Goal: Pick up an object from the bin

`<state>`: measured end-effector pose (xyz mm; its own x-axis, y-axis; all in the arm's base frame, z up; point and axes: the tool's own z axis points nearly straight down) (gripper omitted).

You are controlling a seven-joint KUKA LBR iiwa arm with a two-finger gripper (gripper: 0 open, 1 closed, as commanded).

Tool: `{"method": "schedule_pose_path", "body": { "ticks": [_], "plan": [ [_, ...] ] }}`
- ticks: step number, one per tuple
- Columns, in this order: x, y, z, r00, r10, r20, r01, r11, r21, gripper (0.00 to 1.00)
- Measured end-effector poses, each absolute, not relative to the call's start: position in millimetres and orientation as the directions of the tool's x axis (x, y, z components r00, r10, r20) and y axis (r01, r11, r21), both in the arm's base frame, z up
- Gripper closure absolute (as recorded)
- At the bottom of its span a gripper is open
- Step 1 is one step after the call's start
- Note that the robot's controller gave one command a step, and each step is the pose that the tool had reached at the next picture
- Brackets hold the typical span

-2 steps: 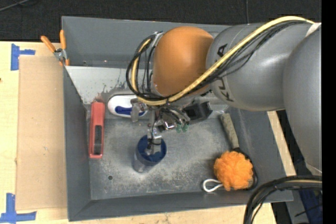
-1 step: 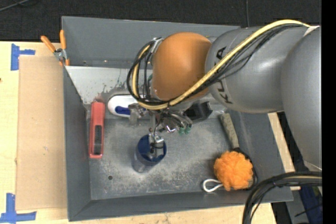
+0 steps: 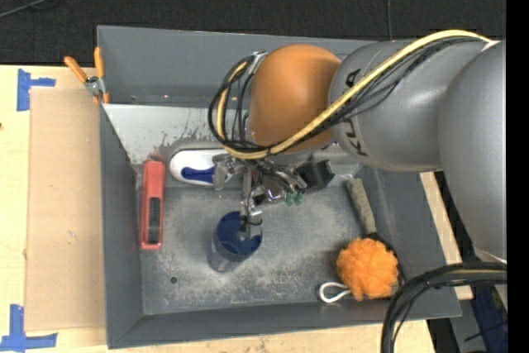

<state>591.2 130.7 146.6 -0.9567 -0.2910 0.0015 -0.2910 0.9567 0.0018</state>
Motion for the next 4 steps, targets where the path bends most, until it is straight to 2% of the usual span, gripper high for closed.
{"method": "schedule_pose_path", "body": {
  "ticks": [1,2,3,4],
  "plan": [
    [587.2,126,138,-0.997,-0.082,0.003,-0.082,0.997,0.000,0.00],
    [579.8,128,93,-0.970,-0.244,-0.009,-0.244,0.970,0.001,0.00],
    [580.6,129,115,-0.975,-0.220,0.001,-0.220,0.975,0.001,1.00],
    [580.6,129,115,-0.976,-0.220,0.001,-0.220,0.976,0.002,1.00]
  ]
}}
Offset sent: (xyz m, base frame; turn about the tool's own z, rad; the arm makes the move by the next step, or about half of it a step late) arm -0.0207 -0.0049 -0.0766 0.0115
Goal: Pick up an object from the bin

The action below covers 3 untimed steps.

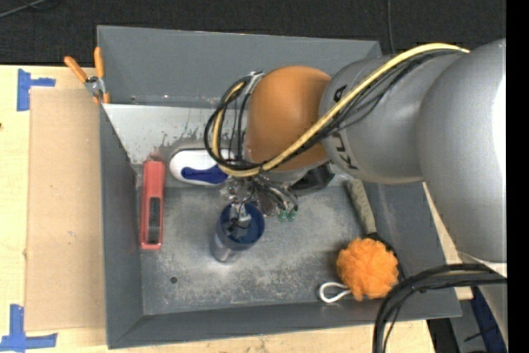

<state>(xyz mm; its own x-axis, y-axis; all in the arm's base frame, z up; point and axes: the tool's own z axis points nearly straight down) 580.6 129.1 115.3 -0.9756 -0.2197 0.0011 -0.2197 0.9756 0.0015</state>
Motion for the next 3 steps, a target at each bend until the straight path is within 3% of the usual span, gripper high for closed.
{"method": "schedule_pose_path", "body": {
  "ticks": [1,2,3],
  "plan": [
    [582.1,118,104,-0.956,-0.295,-0.005,-0.295,0.956,0.004,1.00],
    [589.0,104,92,-0.966,-0.257,-0.003,-0.257,0.966,0.005,1.00],
    [592.0,104,100,-0.976,-0.218,-0.001,-0.218,0.976,0.004,1.00]
  ]
}}
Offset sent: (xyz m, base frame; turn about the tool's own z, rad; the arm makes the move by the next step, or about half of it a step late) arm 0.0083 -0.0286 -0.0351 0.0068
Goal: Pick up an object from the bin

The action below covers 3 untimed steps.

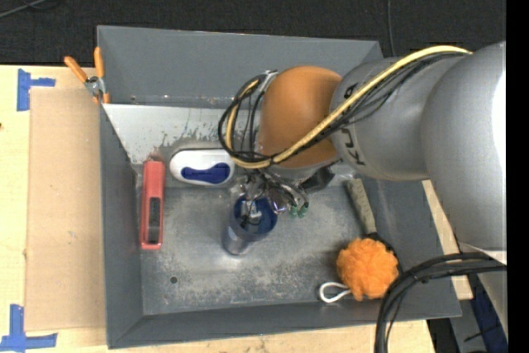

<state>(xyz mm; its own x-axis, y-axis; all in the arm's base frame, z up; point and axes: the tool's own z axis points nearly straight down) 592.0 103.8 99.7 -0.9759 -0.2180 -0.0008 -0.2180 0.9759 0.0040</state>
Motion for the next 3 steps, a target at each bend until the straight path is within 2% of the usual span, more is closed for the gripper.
{"method": "schedule_pose_path", "body": {
  "ticks": [1,2,3],
  "plan": [
    [600.0,119,121,-0.959,-0.284,0.002,-0.284,0.959,0.000,1.00],
    [613.8,126,100,-0.953,-0.303,-0.005,-0.303,0.953,0.005,1.00],
    [596.3,122,108,-0.955,-0.296,0.001,-0.296,0.955,0.002,1.00]
  ]
}}
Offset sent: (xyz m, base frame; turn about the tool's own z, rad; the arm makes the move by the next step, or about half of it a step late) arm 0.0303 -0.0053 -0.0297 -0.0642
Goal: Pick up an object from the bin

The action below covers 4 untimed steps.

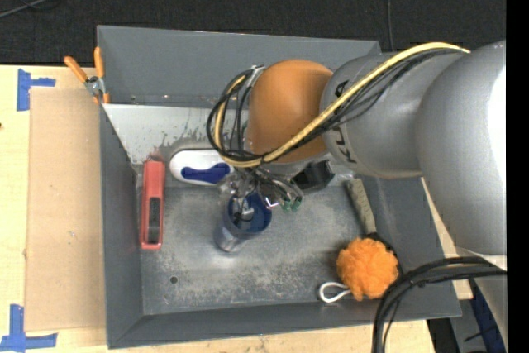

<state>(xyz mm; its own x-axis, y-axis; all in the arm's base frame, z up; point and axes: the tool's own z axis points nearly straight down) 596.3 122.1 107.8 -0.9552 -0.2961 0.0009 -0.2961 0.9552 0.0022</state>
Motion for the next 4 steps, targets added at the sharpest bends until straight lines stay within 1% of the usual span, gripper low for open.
{"method": "schedule_pose_path", "body": {
  "ticks": [1,2,3,4],
  "plan": [
    [616.2,90,168,-0.963,-0.268,-0.009,-0.268,0.963,0.003,0.00],
    [615.1,90,166,-0.963,-0.268,-0.006,-0.268,0.963,0.004,0.00],
    [602.2,69,143,-0.979,-0.205,-0.007,-0.205,0.979,0.005,0.00],
    [577.6,62,136,-0.967,-0.253,-0.007,-0.253,0.967,0.005,1.00]
  ]
}}
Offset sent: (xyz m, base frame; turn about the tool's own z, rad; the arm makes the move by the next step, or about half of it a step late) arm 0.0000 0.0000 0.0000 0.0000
